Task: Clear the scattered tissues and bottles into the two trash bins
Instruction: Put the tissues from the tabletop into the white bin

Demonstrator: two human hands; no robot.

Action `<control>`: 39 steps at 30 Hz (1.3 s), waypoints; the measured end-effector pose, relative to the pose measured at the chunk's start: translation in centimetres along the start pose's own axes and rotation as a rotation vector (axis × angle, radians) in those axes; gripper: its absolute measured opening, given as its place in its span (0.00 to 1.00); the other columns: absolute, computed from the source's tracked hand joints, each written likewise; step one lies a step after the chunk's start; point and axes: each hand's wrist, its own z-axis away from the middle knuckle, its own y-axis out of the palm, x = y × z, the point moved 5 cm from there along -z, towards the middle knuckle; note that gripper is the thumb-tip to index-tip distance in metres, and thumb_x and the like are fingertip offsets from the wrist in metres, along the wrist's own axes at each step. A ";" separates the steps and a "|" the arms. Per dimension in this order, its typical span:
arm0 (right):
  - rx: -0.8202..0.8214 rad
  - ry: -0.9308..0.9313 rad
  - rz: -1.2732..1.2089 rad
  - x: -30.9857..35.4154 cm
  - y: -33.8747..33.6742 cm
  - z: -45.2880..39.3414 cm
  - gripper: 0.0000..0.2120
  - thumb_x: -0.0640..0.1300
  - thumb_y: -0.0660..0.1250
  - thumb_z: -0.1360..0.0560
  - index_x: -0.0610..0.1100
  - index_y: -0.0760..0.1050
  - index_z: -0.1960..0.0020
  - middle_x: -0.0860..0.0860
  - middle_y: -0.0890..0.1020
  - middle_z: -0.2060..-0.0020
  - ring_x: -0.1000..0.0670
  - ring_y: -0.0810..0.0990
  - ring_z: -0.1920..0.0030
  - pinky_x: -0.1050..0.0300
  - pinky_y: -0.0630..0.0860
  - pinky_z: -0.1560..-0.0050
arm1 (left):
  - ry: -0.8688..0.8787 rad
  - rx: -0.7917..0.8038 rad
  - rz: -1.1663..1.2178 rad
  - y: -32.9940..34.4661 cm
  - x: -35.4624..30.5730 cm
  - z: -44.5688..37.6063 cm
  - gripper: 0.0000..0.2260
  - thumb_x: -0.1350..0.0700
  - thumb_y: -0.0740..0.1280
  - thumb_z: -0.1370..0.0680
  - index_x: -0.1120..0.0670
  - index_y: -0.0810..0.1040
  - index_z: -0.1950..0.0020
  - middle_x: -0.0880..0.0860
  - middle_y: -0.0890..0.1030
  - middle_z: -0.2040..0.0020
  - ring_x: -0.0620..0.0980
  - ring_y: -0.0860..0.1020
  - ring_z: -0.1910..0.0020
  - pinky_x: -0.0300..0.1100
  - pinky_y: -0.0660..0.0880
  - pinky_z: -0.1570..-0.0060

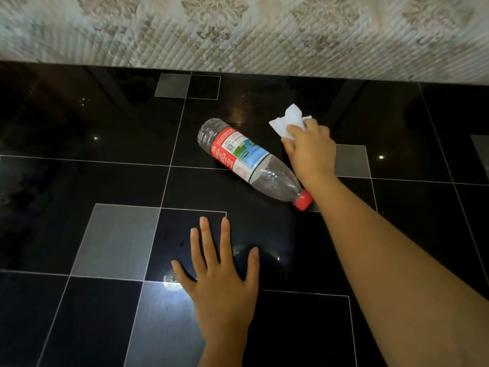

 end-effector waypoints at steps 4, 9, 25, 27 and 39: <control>-0.080 -0.040 0.020 0.7 -0.8 2.5 0.14 0.44 0.58 0.20 0.43 0.74 0.38 0.44 0.73 0.40 0.43 0.71 0.44 0.53 0.68 0.57 | 0.001 0.001 0.019 -0.4 -0.2 0.1 0.31 0.32 0.45 0.24 0.40 0.41 0.23 0.47 0.41 0.22 0.47 0.37 0.24 0.60 0.36 0.29; -0.171 -0.069 -0.005 0.1 -2.0 8.1 0.11 0.44 0.60 0.21 0.42 0.76 0.42 0.46 0.75 0.47 0.45 0.73 0.51 0.54 0.66 0.63 | 0.025 -0.027 0.048 -0.9 -0.5 0.2 0.30 0.34 0.44 0.22 0.42 0.45 0.23 0.49 0.44 0.21 0.50 0.40 0.23 0.61 0.37 0.30; -0.191 -0.132 -0.333 -1.6 -4.3 41.2 0.07 0.44 0.67 0.25 0.43 0.80 0.50 0.48 0.78 0.53 0.49 0.77 0.57 0.57 0.73 0.68 | 0.389 0.018 0.033 -1.4 4.8 12.0 0.25 0.43 0.48 0.18 0.50 0.53 0.22 0.52 0.50 0.21 0.52 0.47 0.23 0.52 0.44 0.25; -0.201 -0.180 -0.298 -2.0 -3.9 45.4 0.06 0.43 0.67 0.25 0.42 0.80 0.52 0.46 0.79 0.54 0.46 0.77 0.59 0.51 0.73 0.68 | 0.400 0.018 0.013 -1.2 5.4 14.2 0.26 0.43 0.47 0.18 0.51 0.52 0.22 0.53 0.50 0.21 0.52 0.46 0.23 0.52 0.44 0.26; -0.080 -0.128 -0.241 -7.2 -1.2 65.1 0.04 0.41 0.67 0.24 0.41 0.79 0.52 0.44 0.78 0.55 0.45 0.75 0.57 0.55 0.71 0.60 | 0.468 0.036 -0.038 -0.4 4.9 22.4 0.27 0.42 0.45 0.18 0.51 0.51 0.22 0.51 0.50 0.21 0.52 0.47 0.23 0.57 0.44 0.26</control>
